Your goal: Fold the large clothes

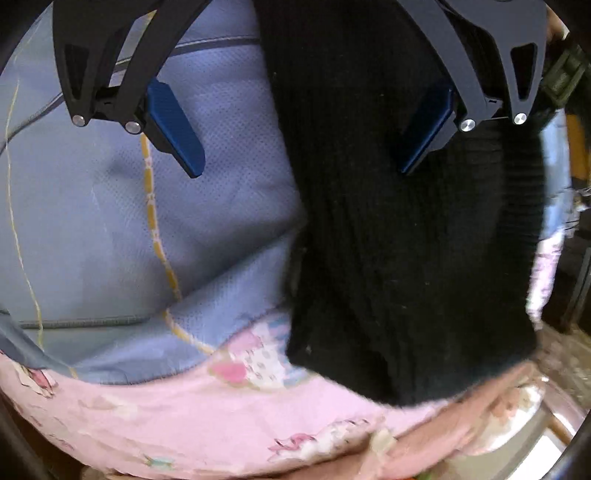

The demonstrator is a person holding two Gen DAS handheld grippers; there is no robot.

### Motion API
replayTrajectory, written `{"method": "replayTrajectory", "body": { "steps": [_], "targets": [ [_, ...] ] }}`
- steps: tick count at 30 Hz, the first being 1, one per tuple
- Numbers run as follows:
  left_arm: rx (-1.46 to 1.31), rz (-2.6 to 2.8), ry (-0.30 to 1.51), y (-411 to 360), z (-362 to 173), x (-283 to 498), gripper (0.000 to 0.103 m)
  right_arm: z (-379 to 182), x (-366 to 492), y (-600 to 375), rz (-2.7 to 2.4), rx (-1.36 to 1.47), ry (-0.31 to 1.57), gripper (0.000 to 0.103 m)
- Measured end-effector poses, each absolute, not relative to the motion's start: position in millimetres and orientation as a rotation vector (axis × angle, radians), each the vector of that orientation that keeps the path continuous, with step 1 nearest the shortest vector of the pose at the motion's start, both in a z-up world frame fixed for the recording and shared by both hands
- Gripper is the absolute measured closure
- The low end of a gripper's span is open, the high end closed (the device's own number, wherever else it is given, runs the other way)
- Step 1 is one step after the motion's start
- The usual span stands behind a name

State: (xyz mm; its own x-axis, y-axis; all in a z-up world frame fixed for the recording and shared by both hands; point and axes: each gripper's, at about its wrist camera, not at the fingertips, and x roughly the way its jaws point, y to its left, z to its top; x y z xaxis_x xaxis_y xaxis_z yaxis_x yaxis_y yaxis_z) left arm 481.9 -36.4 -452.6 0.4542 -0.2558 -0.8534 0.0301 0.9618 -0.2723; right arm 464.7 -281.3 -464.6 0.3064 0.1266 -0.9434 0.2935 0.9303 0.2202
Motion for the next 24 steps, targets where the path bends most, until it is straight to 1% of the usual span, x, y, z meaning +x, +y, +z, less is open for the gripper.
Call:
{"method": "replayTrajectory", "body": {
  "steps": [1,2,3,4,5,6,7,10,12,13,16,17,21,24],
  "targets": [
    [-0.215,-0.175,1.068,-42.4,-452.5,478.9,0.023,-463.7,463.7,-278.3,-0.13,0.375,1.247,0.006],
    [-0.192,-0.178,1.059,-47.4,-453.7,479.7,0.069,-458.3,462.7,-270.6,-0.102,0.347,1.221,0.019],
    [-0.141,-0.183,1.065,-55.9,-455.4,478.1,0.087,-452.8,462.4,-263.3,-0.055,0.326,1.205,0.046],
    [-0.102,-0.202,1.063,-64.4,-455.5,476.4,0.092,-445.9,462.2,-252.6,-0.005,0.295,1.199,0.07],
    [-0.02,-0.191,1.036,-74.9,-449.2,472.2,0.094,-437.6,461.4,-241.4,-0.026,0.208,1.193,0.072],
    [0.017,-0.196,1.015,-80.9,-443.7,467.7,0.094,-430.8,459.7,-233.6,-0.029,0.152,1.183,0.082],
    [0.012,-0.206,0.999,-81.6,-438.4,464.0,0.095,-426.3,457.3,-230.2,-0.03,0.132,1.178,0.084],
    [-0.154,-0.251,0.967,-66.3,-413.1,449.5,0.095,-402.5,441.5,-236.6,-0.02,0.185,1.134,0.085],
    [-0.248,-0.289,0.921,-53.0,-388.3,429.1,0.096,-373.8,419.1,-242.0,0.023,0.191,1.069,0.086],
    [-0.273,-0.319,0.894,-48.9,-376.0,413.7,0.096,-356.5,401.5,-241.6,0.057,0.163,1.026,0.086],
    [-0.255,-0.4,0.832,-44.4,-347.6,364.6,0.096,-320.5,341.3,-242.2,0.137,0.121,0.98,0.086],
    [-0.246,-0.41,0.824,-43.2,-343.9,352.8,0.095,-313.8,323.0,-244.1,0.161,0.141,0.981,0.086],
    [-0.264,-0.392,0.834,-33.2,-340.7,326.9,0.095,-313.2,293.4,-244.0,0.194,0.177,1.034,0.086],
    [-0.229,-0.413,0.822,-23.6,-332.5,296.2,0.095,-310.6,243.0,-241.7,0.213,0.163,1.038,0.086]
  ]
}}
